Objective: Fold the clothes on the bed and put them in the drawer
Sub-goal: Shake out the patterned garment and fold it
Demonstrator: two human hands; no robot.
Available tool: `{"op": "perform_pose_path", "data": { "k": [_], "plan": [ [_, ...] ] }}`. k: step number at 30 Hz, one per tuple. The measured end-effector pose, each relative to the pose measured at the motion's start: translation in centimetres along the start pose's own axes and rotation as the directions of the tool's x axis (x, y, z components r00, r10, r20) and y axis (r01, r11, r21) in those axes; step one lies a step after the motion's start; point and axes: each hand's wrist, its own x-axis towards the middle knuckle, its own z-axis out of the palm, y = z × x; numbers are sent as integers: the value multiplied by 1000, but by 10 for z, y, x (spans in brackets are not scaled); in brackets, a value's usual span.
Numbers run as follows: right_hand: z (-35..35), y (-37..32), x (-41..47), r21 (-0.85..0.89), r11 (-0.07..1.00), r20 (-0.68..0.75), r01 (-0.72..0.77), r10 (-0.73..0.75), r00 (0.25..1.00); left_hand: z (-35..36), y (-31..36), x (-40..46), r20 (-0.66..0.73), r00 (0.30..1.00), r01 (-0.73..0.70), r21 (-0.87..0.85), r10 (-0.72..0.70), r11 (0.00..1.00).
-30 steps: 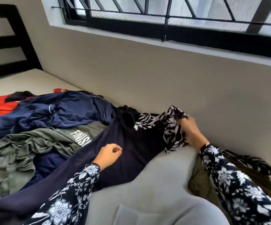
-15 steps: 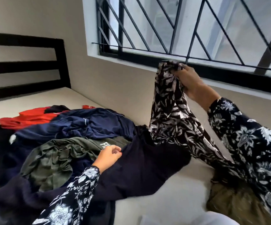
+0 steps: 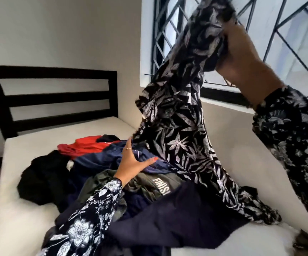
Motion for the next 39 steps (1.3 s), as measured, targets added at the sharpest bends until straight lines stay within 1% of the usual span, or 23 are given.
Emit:
{"op": "perform_pose_path", "data": {
  "k": [2,5,7,9,11,13,14,16,18,19,20,21,23,24,25,26,27,28,31,33,35,36,39],
  "plan": [
    [-3,-4,-8,52,999,-21,8,-7,1000,-7,9,15,-72,994,-76,57,80,995],
    [-29,-6,-32,184,983,-151,11,18,988,-7,25,40,-196,968,-106,243,156,964],
    [-55,-3,-54,253,967,-165,18,25,986,4,38,54,-212,967,-86,244,140,966],
    [-79,-1,-70,269,963,-194,32,22,981,18,57,63,-198,977,-41,176,77,983],
    [-102,1,-74,246,969,-209,10,43,977,37,76,68,-77,997,-11,191,26,982],
    [-120,-2,-82,217,976,-225,-23,73,972,61,91,66,127,992,-50,335,8,941],
    [-127,-4,-85,202,979,-199,-28,69,978,68,96,63,181,983,-74,370,6,926],
    [-154,-10,-101,199,979,-198,-44,84,977,95,99,58,235,972,-98,313,23,945],
    [-190,-13,-116,192,980,-252,-60,109,961,108,105,63,232,970,-129,235,73,963],
    [-212,-14,-122,181,979,-302,-93,145,942,113,113,68,232,968,-146,208,96,967],
    [-230,-11,-131,161,975,-394,-156,208,895,113,124,71,231,965,-166,191,120,967],
    [-247,-7,-141,113,958,-480,-265,286,830,114,138,75,239,959,-197,176,153,964],
    [-272,12,-163,55,841,-600,-538,459,655,116,164,83,320,923,-277,172,212,945],
    [-280,27,-174,18,772,-648,-635,493,581,119,175,83,377,897,-323,198,232,925],
    [-286,41,-185,-33,726,-715,-687,463,524,127,185,81,432,863,-389,235,263,891],
    [-283,53,-194,-106,689,-765,-717,404,502,137,194,80,471,831,-459,279,297,843],
    [-273,62,-201,-198,649,-779,-735,352,520,148,202,78,504,795,-531,309,337,789],
    [-258,70,-205,-294,612,-753,-734,325,573,159,209,75,535,761,-587,324,368,742],
    [-210,101,-224,-564,541,-557,-624,309,771,187,222,67,602,688,-693,381,404,612],
    [-188,130,-236,-762,377,-461,-526,254,850,192,229,61,626,673,-717,424,394,553],
    [-173,157,-240,-864,203,-435,-461,160,886,185,241,53,653,646,-753,463,395,467],
    [-167,166,-237,-874,170,-441,-456,117,890,180,248,49,660,631,-774,491,408,401],
    [-166,175,-217,-863,188,-477,-469,2,879,160,267,35,680,575,-801,582,455,143]
  ]
}}
